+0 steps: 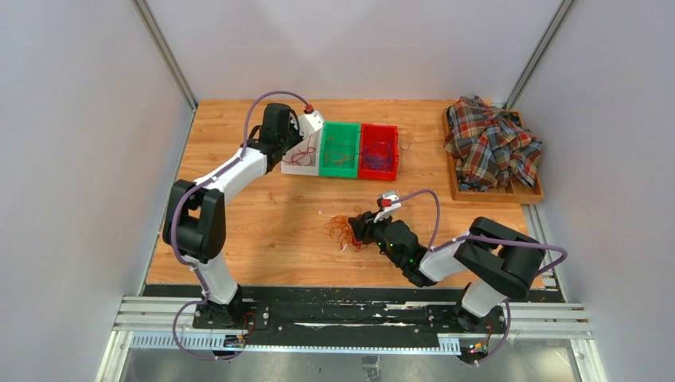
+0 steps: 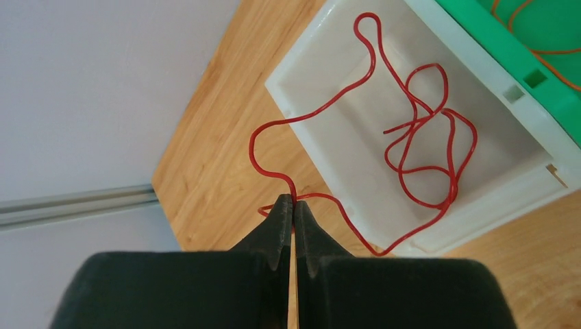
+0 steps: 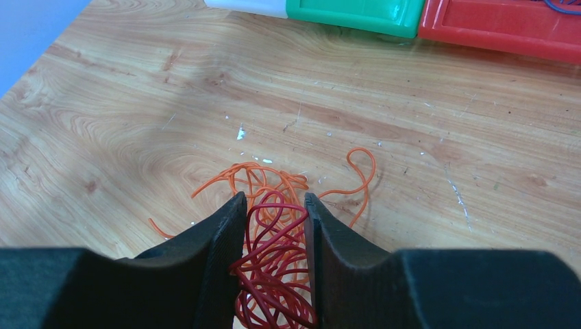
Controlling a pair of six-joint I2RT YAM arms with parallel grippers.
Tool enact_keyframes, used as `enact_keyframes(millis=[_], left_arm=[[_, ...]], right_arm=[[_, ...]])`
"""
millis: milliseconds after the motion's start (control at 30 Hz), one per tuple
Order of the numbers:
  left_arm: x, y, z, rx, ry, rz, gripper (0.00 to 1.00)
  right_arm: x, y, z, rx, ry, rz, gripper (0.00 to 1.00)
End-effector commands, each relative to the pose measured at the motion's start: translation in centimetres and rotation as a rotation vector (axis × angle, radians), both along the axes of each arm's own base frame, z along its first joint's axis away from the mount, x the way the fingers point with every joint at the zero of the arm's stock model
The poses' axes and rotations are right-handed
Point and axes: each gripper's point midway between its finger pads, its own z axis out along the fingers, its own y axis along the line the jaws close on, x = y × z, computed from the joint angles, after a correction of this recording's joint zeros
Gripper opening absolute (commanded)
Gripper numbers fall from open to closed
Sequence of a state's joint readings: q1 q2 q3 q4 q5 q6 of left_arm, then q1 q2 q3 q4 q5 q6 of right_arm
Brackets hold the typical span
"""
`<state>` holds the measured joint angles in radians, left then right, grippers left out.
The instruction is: Untangle the cables
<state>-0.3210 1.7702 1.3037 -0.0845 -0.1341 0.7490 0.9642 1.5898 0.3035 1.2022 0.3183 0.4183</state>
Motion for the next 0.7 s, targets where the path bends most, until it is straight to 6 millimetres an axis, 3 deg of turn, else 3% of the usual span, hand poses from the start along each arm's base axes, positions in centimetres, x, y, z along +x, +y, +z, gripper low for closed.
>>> enact_keyframes(millis=[0, 133, 300, 667], left_arm=[[-0.4, -0.8, 3.5, -0.033, -0.085, -0.082, 0.0], [0.2, -2.4, 3.1, -0.057, -0.062, -0.104, 0.0], [1.3, -4.6, 1.2, -0.038, -0.012, -0.119, 0.0], [3.7, -6.9, -0.5, -0.076, 0.002, -0.09, 0.0]], right_arm=[[-0.2, 0.5, 0.3, -0.002, -0.018, -0.002, 0.36], [-0.3, 0.4, 0.3, -0.002, -0.018, -0.003, 0.36], [-0.2, 0.1, 0.4, -0.001, -0.021, -0.015, 0.37], [-0.1, -0.3, 0.4, 0.0, -0.024, -0.034, 0.36]])
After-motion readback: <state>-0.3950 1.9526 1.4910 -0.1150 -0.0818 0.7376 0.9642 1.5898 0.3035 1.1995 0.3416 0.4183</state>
